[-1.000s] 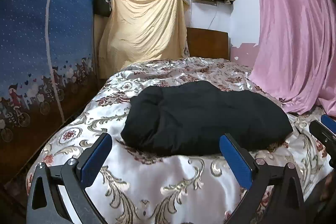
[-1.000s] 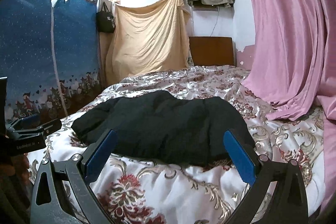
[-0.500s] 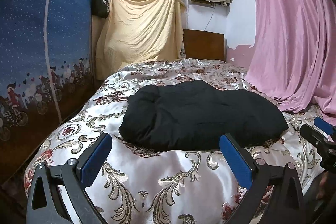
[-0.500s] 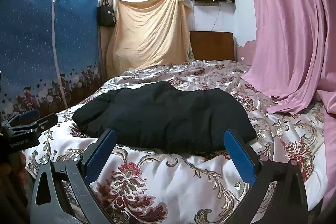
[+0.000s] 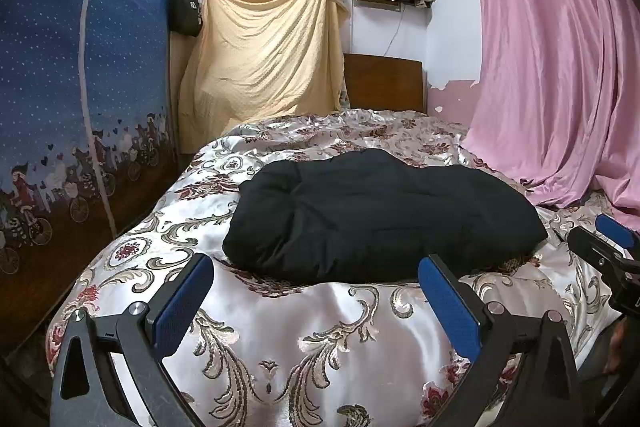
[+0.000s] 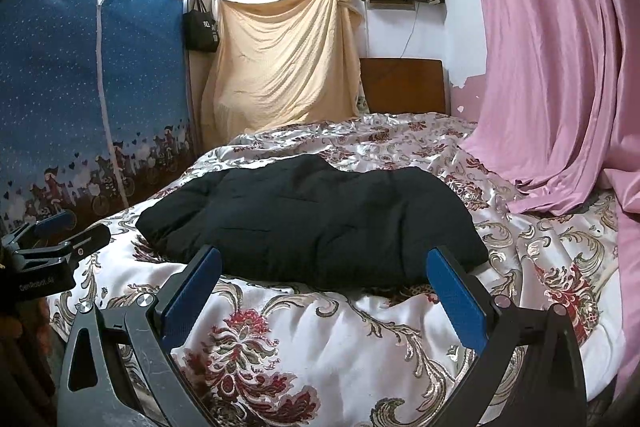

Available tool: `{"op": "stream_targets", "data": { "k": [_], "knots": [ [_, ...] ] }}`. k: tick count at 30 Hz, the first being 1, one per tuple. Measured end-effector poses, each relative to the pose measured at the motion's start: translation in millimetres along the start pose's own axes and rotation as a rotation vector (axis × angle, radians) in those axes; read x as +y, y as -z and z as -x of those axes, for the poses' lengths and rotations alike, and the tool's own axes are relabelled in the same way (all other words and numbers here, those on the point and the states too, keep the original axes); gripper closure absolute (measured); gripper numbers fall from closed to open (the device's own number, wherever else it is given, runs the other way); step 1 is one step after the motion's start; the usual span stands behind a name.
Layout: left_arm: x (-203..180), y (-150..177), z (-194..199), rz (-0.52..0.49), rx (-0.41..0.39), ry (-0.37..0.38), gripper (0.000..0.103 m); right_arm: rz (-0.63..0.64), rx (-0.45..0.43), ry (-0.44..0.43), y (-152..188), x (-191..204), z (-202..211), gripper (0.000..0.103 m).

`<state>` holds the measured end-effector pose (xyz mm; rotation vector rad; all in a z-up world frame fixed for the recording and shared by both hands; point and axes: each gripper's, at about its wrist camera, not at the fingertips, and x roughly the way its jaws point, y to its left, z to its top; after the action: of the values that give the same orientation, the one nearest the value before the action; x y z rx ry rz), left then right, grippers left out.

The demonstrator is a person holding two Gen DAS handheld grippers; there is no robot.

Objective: Fold large clothes

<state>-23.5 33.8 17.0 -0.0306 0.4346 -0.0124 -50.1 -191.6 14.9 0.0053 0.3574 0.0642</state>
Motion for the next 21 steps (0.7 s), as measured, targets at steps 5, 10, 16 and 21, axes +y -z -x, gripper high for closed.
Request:
{"op": "stream_targets", "data": {
  "k": [5, 10, 16, 21],
  "knots": [
    [0.5, 0.8, -2.1, 0.003, 0.009, 0.000, 0.000, -0.001, 0.001, 0.002, 0.1, 0.0, -0.7, 0.002],
    [1.3, 0.9, -2.6, 0.003, 0.008, 0.000, 0.000, -0.002, 0.002, 0.002, 0.1, 0.3, -1.6, 0.002],
    [1.2, 1.0, -2.4, 0.004, 0.008, -0.001, 0.000, -0.002, 0.001, 0.001, 0.1, 0.1, -1.5, 0.002],
    [1.6, 0.8, -2.3, 0.003, 0.006, -0.002, 0.000, -0.003, 0.001, 0.001, 0.0, 0.4, -1.5, 0.002]
  ]
}}
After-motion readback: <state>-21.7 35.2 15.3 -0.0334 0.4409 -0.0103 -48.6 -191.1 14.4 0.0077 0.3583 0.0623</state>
